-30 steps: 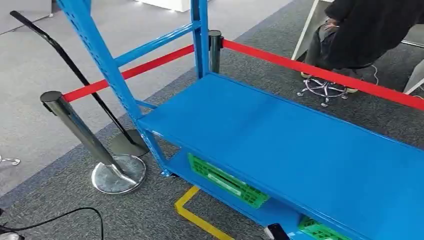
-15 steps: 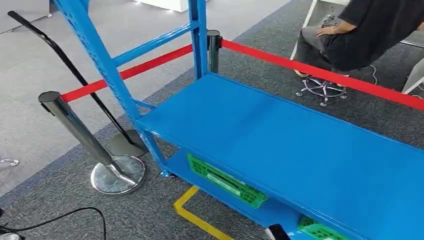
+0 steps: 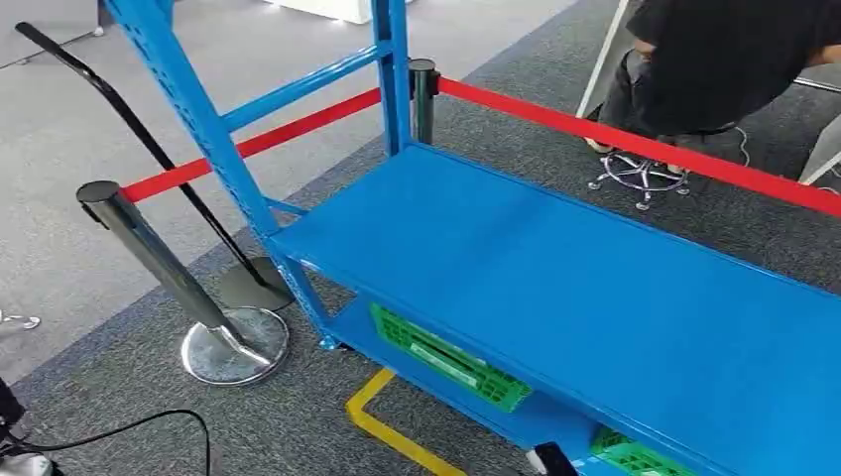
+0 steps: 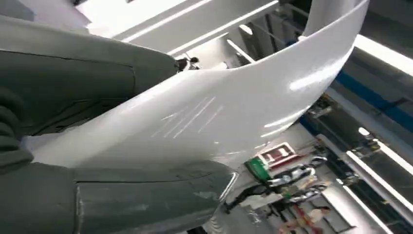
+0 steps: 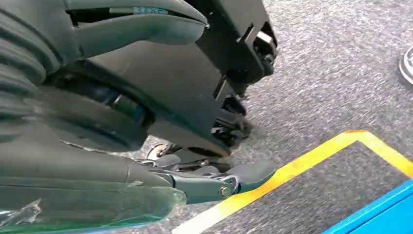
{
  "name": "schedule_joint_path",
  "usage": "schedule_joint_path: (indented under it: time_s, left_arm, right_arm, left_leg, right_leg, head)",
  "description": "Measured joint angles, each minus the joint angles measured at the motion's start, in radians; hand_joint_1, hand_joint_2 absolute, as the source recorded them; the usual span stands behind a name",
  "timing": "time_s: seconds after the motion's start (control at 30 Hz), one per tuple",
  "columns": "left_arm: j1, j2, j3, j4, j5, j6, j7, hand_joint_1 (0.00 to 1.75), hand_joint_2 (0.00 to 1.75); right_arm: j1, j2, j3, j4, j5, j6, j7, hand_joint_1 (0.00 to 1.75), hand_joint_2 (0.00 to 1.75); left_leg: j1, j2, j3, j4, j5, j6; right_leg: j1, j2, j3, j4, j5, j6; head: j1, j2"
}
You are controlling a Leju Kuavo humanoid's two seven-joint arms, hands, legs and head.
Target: Take the parts from the cabinet and place them on the table.
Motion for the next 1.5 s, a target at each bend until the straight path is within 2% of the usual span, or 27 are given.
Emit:
schedule_joint_path:
  time_s: [0.17, 0.27, 0.33, 0.43, 0.5, 0.53, 0.57, 0.67, 0.7, 0.73, 0.77, 0.83, 0.87, 0.9, 0.97, 1.0, 1.03, 1.07, 1.1, 1.17, 1.2, 1.23, 1.27, 1.33, 1.37, 1.4, 1.5]
  left_arm:
    - [-0.004, 0.002, -0.021, -0.001, -0.006, 0.000, 0.000, 1.75, 1.75]
    - [-0.005, 0.002, -0.026, -0.001, -0.006, 0.000, 0.000, 1.75, 1.75]
    - [-0.005, 0.002, -0.030, -0.001, -0.005, 0.000, 0.000, 1.75, 1.75]
    - [-0.006, 0.003, -0.035, -0.003, -0.006, 0.000, 0.000, 1.75, 1.75]
    - [-0.006, 0.003, -0.040, -0.011, -0.005, 0.000, 0.000, 1.75, 1.75]
    - [-0.005, 0.002, -0.043, -0.011, -0.005, 0.000, 0.000, 1.75, 1.75]
    - [-0.006, 0.002, -0.045, -0.012, -0.002, 0.000, 0.000, 1.75, 1.75]
    - [-0.001, 0.002, -0.045, -0.012, -0.001, 0.000, 0.000, 1.75, 1.75]
    - [0.000, 0.002, -0.045, -0.012, -0.001, 0.000, 0.000, 1.75, 1.75]
    - [0.001, 0.002, -0.045, -0.012, -0.001, 0.000, 0.000, 1.75, 1.75]
    - [0.001, 0.002, -0.045, -0.012, -0.001, 0.000, 0.000, 1.75, 1.75]
    - [0.001, 0.002, -0.046, -0.012, -0.002, 0.000, 0.000, 1.75, 1.75]
    - [0.001, 0.002, -0.046, -0.012, -0.002, 0.000, 0.000, 1.75, 1.75]
    - [0.001, 0.003, -0.047, -0.012, -0.003, 0.000, 0.000, 1.75, 1.75]
    - [0.001, 0.003, -0.047, -0.011, -0.003, 0.000, 0.000, 1.75, 1.75]
    - [0.002, 0.003, -0.045, -0.011, 0.000, 0.000, 0.000, 1.75, 1.75]
    - [0.002, 0.005, -0.043, -0.011, 0.002, 0.000, 0.000, 1.75, 1.75]
    - [0.001, 0.005, -0.041, -0.011, 0.011, 0.001, 0.000, 1.75, 1.75]
    - [0.001, 0.005, -0.040, -0.011, 0.017, 0.000, 0.000, 1.75, 1.75]
    - [0.003, 0.005, -0.037, -0.010, 0.024, 0.000, 0.000, 1.75, 1.75]
    - [0.003, 0.004, -0.034, -0.008, 0.025, 0.000, 0.000, 1.75, 1.75]
    - [0.004, 0.004, -0.031, -0.007, 0.026, 0.000, 0.000, 1.75, 1.75]
    - [0.004, 0.004, -0.027, -0.006, 0.026, 0.000, 0.000, 1.75, 1.75]
    - [0.004, 0.005, -0.024, -0.006, 0.026, 0.000, 0.000, 1.75, 1.75]
    - [0.004, 0.004, -0.023, -0.006, 0.026, 0.000, 0.000, 1.75, 1.75]
    - [0.004, 0.004, -0.023, -0.005, 0.024, 0.000, 0.000, 1.75, 1.75]
    - [0.004, 0.003, -0.018, -0.002, 0.024, 0.000, 0.000, 1.75, 1.75]
  right_arm:
    - [-0.007, -0.002, 0.000, 0.000, 0.008, 0.005, 0.009, 0.00, 1.75]
    - [-0.015, -0.004, 0.000, 0.000, 0.009, 0.006, 0.014, 0.00, 1.75]
    - [-0.017, -0.005, 0.000, 0.000, 0.010, 0.006, 0.015, 0.00, 1.75]
    - [-0.021, -0.005, 0.000, 0.000, 0.018, 0.006, 0.016, 0.00, 1.75]
    - [-0.028, -0.005, 0.000, 0.000, 0.028, 0.006, 0.022, 0.00, 1.75]
    - [-0.029, -0.006, 0.000, -0.001, 0.033, 0.006, 0.023, 0.00, 1.75]
    - [-0.034, -0.006, 0.000, -0.002, 0.036, 0.008, 0.024, 0.00, 1.75]
    - [-0.042, -0.006, 0.000, -0.002, 0.036, 0.011, 0.027, 0.00, 1.75]
    - [-0.042, -0.006, 0.001, -0.002, 0.037, 0.011, 0.027, 0.00, 1.75]
    - [-0.041, -0.006, 0.001, -0.002, 0.037, 0.010, 0.026, 0.00, 1.75]
    - [-0.042, -0.008, 0.001, -0.002, 0.037, 0.010, 0.024, 0.00, 1.75]
    - [-0.043, -0.013, 0.001, -0.005, 0.037, 0.008, 0.014, 0.00, 1.75]
    - [-0.046, -0.013, 0.001, -0.005, 0.037, 0.008, 0.012, 0.00, 1.75]
    - [-0.047, -0.013, 0.000, -0.006, 0.037, 0.007, 0.008, 0.00, 1.75]
    - [-0.041, -0.014, 0.000, -0.006, 0.037, 0.007, 0.006, 0.00, 1.75]
    - [-0.040, -0.013, 0.001, -0.006, 0.042, 0.007, 0.007, 0.00, 1.75]
    - [-0.042, -0.013, 0.002, -0.006, 0.048, 0.007, 0.009, 0.00, 1.75]
    - [-0.045, -0.013, 0.005, -0.007, 0.054, 0.007, 0.014, 0.00, 1.75]
    - [-0.048, -0.012, 0.006, -0.008, 0.059, 0.005, 0.021, 0.00, 1.75]
    - [-0.051, -0.010, 0.009, -0.008, 0.063, 0.003, 0.029, 0.00, 1.75]
    - [-0.053, -0.010, 0.010, -0.008, 0.064, 0.002, 0.030, 0.00, 1.75]
    - [-0.056, -0.008, 0.012, -0.008, 0.064, 0.001, 0.031, 0.00, 1.75]
    - [-0.062, -0.004, 0.013, -0.009, 0.064, -0.001, 0.032, 0.00, 1.75]
    - [-0.072, 0.002, 0.013, -0.011, 0.062, -0.004, 0.033, 0.00, 1.75]
    - [-0.076, 0.004, 0.013, -0.011, 0.061, -0.005, 0.034, 0.00, 1.75]
    - [-0.079, 0.005, 0.013, -0.012, 0.061, -0.005, 0.034, 0.00, 1.75]
    - [-0.081, 0.006, 0.013, -0.015, 0.061, -0.006, 0.035, 0.00, 1.75]
  left_leg:
    - [0.004, 0.000, 0.001, -0.005, 0.003, -0.005]
    - [0.008, 0.000, 0.001, -0.007, 0.002, -0.026]
    - [0.008, 0.000, 0.000, -0.007, 0.002, -0.027]
    - [0.002, 0.001, -0.004, 0.003, -0.003, -0.012]
    - [0.004, 0.002, 0.006, -0.022, 0.010, -0.001]
    - [0.010, 0.006, 0.015, -0.038, 0.018, -0.002]
    - [0.010, 0.007, 0.015, -0.039, 0.020, 0.002]
    - [0.010, 0.005, 0.010, -0.036, 0.019, 0.002]
    - [0.010, 0.003, 0.010, -0.035, 0.019, 0.001]
    - [0.011, 0.002, 0.010, -0.033, 0.017, -0.001]
    - [0.012, 0.001, 0.010, -0.031, 0.015, -0.003]
    - [0.013, -0.006, 0.009, -0.017, 0.007, -0.015]
    - [0.008, -0.007, 0.005, -0.012, 0.003, -0.023]
    - [0.007, -0.009, -0.001, -0.004, 0.000, -0.029]
    - [0.010, -0.010, -0.003, -0.005, 0.005, -0.036]
    - [0.010, -0.013, -0.007, -0.003, 0.004, -0.040]
    - [0.012, -0.004, -0.008, 0.008, -0.006, -0.043]
    - [0.010, 0.020, -0.026, 0.045, -0.035, -0.048]
    - [0.012, 0.031, -0.059, 0.114, -0.075, -0.052]
    - [0.013, 0.038, -0.133, 0.265, -0.138, -0.056]
    - [0.013, 0.039, -0.152, 0.302, -0.143, -0.058]
    - [0.014, 0.041, -0.148, 0.292, -0.123, -0.058]
    - [0.015, 0.044, -0.125, 0.244, -0.085, -0.057]
    - [0.016, 0.055, -0.035, 0.076, 0.002, -0.050]
    - [0.014, 0.067, -0.011, 0.031, -0.004, -0.047]
    - [0.010, 0.066, -0.003, 0.008, -0.012, -0.042]
    - [0.006, 0.059, -0.014, 0.015, -0.012, -0.029]
  right_leg:
    - [0.006, 0.001, -0.002, 0.002, -0.001, -0.006]
    - [0.009, 0.001, -0.003, 0.003, -0.001, -0.009]
    - [0.009, 0.001, -0.003, 0.004, -0.001, -0.011]
    - [0.002, 0.000, -0.002, 0.000, 0.003, -0.003]
    - [0.004, 0.000, 0.003, -0.011, 0.005, 0.007]
    - [0.003, -0.007, -0.008, 0.005, -0.006, 0.007]
    - [0.003, -0.012, -0.030, 0.051, -0.041, 0.010]
    - [-0.001, -0.013, -0.139, 0.277, -0.142, 0.022]
    - [-0.001, -0.013, -0.153, 0.303, -0.139, 0.025]
    - [-0.003, -0.014, -0.139, 0.275, -0.111, 0.028]
    - [-0.005, -0.013, -0.106, 0.209, -0.070, 0.029]
    - [-0.011, -0.009, -0.011, 0.027, 0.006, 0.030]
    - [-0.005, 0.001, -0.005, 0.010, -0.019, 0.023]
    - [-0.007, 0.002, 0.002, 0.007, -0.010, 0.006]
    - [-0.002, 0.001, -0.003, 0.015, -0.008, -0.003]
    - [-0.004, -0.004, -0.002, 0.013, -0.005, -0.011]
    - [-0.009, -0.015, -0.002, 0.009, -0.001, -0.019]
    - [-0.009, -0.019, -0.002, 0.009, -0.002, -0.025]
    - [-0.008, -0.026, -0.003, 0.009, -0.003, -0.030]
    - [-0.006, -0.045, -0.004, 0.010, -0.005, -0.033]
    - [-0.006, -0.049, -0.004, 0.010, -0.006, -0.034]
    - [-0.006, -0.058, -0.004, 0.010, -0.007, -0.033]
    - [-0.006, -0.063, -0.003, 0.011, -0.007, -0.032]
    - [-0.006, -0.069, 0.002, 0.011, -0.010, -0.027]
    - [-0.003, -0.071, 0.002, 0.011, -0.011, -0.022]
    - [0.003, -0.071, -0.003, 0.017, -0.014, -0.015]
    - [0.001, -0.080, -0.002, 0.010, -0.008, 0.004]
  head:
    - [0.000, 0.000]
    - [0.000, 0.000]
    - [0.001, 0.000]
    - [0.000, 0.000]
    - [-0.001, 0.000]
    - [0.002, 0.000]
    - [0.005, 0.000]
    - [0.005, 0.000]
    - [0.005, 0.000]
    - [0.006, 0.000]
    - [0.005, 0.000]
    - [0.006, 0.000]
    - [0.006, 0.000]
    - [0.002, 0.000]
    - [0.003, 0.000]
    - [0.004, 0.000]
    - [0.003, 0.000]
    - [-0.004, 0.000]
    - [-0.007, 0.000]
    - [-0.007, 0.000]
    - [-0.007, 0.000]
    - [-0.007, 0.000]
    - [-0.007, 0.000]
    - [-0.007, 0.000]
    - [-0.007, 0.000]
    - [-0.008, 0.000]
    - [-0.006, 0.000]
